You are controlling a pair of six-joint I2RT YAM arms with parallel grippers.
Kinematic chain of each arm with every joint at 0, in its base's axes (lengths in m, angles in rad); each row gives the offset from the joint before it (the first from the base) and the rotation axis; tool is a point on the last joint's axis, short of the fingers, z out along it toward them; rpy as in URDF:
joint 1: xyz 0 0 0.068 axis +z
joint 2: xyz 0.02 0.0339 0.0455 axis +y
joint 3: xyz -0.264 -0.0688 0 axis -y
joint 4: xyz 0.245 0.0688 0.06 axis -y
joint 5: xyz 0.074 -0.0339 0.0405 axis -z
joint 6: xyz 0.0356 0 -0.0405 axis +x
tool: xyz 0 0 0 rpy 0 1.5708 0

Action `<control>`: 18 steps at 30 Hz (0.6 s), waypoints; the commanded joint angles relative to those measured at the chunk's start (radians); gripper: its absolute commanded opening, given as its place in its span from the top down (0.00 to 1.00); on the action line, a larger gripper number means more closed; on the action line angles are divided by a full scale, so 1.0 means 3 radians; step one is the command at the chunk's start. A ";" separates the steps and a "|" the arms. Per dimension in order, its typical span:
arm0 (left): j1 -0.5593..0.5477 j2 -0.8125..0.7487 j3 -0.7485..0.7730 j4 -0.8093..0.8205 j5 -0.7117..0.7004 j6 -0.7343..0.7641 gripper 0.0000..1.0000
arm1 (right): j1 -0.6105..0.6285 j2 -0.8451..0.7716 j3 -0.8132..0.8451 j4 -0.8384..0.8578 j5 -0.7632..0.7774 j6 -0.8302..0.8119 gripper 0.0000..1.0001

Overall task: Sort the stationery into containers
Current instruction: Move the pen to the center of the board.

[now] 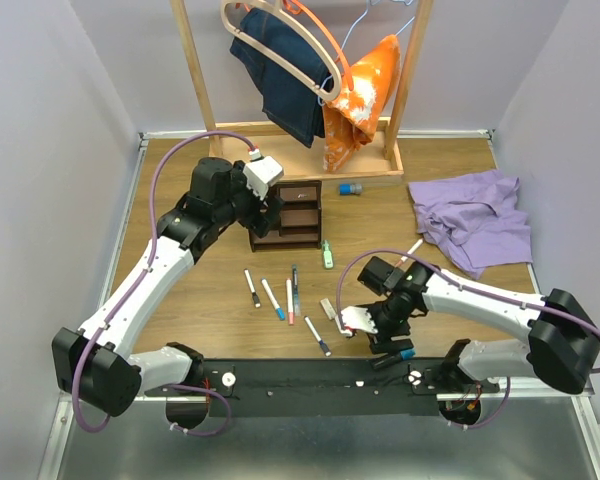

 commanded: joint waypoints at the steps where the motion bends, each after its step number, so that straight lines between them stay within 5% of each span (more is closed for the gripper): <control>1: 0.0042 -0.0097 0.0003 0.0046 -0.0038 -0.0031 0.10 | 0.0188 -0.0083 -0.0015 0.0088 0.0538 0.0162 0.23; 14: 0.0144 -0.0174 -0.0100 0.0071 -0.0063 -0.0056 0.11 | 0.0725 -0.0006 0.0113 -0.0189 0.0441 0.0299 0.17; 16: 0.0154 -0.0184 -0.0110 0.0071 -0.0063 -0.0077 0.11 | 0.0822 0.0019 0.0113 -0.0148 0.0523 0.0391 0.00; 18: 0.0170 -0.0189 -0.0110 0.0061 -0.0063 -0.0077 0.11 | 0.0889 0.0060 0.0103 -0.0117 0.0569 0.0448 0.00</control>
